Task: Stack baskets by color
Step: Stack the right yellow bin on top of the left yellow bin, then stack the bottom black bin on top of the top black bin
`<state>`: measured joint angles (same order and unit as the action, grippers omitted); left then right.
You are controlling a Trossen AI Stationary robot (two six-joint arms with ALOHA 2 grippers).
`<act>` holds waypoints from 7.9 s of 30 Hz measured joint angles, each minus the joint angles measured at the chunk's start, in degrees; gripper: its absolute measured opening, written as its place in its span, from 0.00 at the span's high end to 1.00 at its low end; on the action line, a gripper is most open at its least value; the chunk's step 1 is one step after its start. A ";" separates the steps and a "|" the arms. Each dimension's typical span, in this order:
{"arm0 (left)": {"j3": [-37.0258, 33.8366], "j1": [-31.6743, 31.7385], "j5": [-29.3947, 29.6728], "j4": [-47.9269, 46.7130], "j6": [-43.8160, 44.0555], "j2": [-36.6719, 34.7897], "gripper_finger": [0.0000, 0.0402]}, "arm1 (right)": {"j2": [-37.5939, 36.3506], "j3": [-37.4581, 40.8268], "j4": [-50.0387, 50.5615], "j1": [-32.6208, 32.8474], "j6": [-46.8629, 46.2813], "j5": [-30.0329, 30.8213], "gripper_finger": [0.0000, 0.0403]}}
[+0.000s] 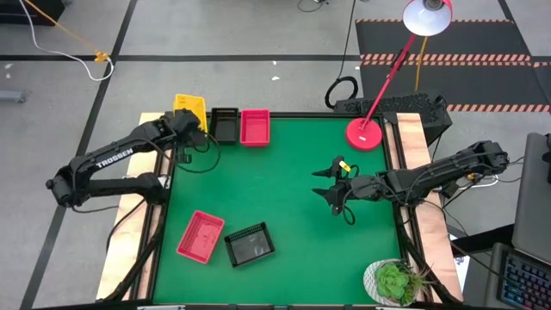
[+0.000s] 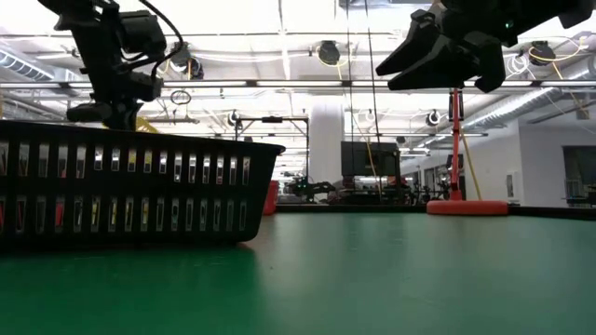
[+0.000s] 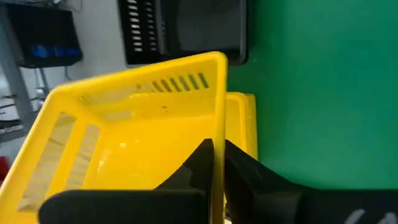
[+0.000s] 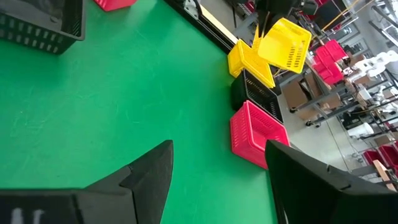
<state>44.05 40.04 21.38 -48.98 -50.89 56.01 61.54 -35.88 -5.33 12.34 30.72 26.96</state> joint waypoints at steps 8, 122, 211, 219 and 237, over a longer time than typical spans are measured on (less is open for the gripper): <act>0.00 3.92 -3.33 -0.21 -1.67 4.74 0.97 | 0.00 0.00 0.07 0.00 0.00 -0.13 0.38; 4.88 -77.68 -12.75 21.78 68.64 20.58 0.82 | 0.94 -0.02 -4.06 0.84 -21.28 -8.00 0.38; 29.62 -75.18 -8.60 2.75 31.64 48.00 0.97 | 0.92 -0.02 -1.30 3.87 -18.87 -7.76 0.38; 29.62 -73.56 -3.91 2.68 31.47 44.72 0.96 | 0.93 -0.02 -1.30 3.87 -18.23 -7.75 0.38; 29.62 -65.47 11.04 -0.01 27.20 33.38 0.96 | 0.94 -0.02 -1.27 3.88 -18.02 -7.58 0.38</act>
<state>73.67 -25.43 32.42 -48.98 -23.69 89.40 62.48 -35.90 -6.61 16.22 12.70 19.38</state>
